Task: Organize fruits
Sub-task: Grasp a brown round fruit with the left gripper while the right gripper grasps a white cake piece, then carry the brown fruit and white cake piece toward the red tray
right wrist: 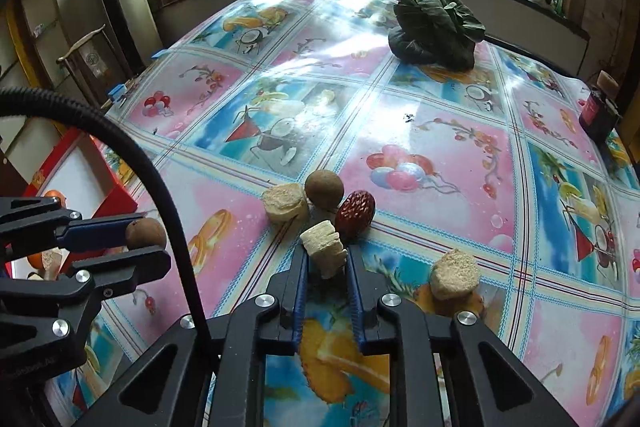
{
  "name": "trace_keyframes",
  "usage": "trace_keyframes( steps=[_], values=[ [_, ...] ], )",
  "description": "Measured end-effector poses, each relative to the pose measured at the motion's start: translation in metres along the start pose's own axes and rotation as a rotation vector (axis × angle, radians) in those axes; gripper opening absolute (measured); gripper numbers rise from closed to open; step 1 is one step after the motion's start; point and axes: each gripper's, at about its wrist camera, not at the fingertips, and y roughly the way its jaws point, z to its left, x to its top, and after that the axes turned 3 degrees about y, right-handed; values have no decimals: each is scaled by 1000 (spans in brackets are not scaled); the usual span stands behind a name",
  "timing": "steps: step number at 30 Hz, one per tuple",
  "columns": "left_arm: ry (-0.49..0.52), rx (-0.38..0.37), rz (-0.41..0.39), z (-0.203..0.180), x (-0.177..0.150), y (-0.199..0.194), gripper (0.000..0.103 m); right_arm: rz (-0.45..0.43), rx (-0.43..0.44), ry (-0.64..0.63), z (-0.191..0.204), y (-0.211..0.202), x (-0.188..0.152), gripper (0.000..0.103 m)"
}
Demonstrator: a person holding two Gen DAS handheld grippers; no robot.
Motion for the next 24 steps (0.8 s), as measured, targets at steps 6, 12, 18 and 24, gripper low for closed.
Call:
trace_keyframes(
  steps=[6, 12, 18, 24],
  values=[
    [-31, 1, -5, 4, -11, -10, 25, -25, 32, 21, 13, -22, -22, 18],
    [-42, 14, -18, 2, -25, -24, 25, -58, 69, 64, 29, -43, -39, 18],
    [-62, 39, -39, 9, -39, -42, 25, -76, 69, 38, 52, -60, -46, 18],
    [-86, 68, -60, 19, -53, -60, 25, -93, 68, 14, 72, -73, -50, 18]
  ],
)
